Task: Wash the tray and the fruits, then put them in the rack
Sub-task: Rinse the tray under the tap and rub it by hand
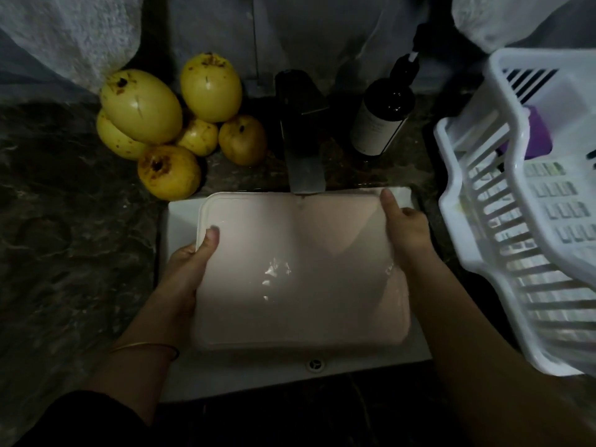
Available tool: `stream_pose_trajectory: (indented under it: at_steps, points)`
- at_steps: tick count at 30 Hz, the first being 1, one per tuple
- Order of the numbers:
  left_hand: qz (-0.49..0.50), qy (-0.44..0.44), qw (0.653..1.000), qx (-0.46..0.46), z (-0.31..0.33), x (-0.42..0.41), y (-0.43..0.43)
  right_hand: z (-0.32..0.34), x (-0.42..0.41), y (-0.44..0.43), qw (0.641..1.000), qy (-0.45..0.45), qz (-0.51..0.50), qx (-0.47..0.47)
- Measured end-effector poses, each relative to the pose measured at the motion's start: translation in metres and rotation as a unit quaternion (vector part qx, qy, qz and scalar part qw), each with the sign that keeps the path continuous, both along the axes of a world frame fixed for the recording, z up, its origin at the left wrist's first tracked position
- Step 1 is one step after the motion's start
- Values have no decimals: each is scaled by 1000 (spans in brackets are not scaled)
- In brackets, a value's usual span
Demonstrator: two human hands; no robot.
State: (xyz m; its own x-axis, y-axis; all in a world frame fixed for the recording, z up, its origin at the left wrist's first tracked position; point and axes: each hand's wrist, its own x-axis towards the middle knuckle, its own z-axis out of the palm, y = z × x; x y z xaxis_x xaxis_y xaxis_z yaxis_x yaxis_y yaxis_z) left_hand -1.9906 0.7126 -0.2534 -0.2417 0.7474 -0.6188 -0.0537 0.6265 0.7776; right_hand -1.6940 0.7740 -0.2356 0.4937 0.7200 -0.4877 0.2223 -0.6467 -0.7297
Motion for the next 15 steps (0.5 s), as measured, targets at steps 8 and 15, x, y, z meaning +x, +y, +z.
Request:
stream_pose_trajectory:
  at_steps: [8,15]
  points:
    - [125,255,959,0,-25,47,6,16,8,6,993,29,46,108]
    - [-22,484,874,41,-28,98,3,17,9,8,988,67,32,137]
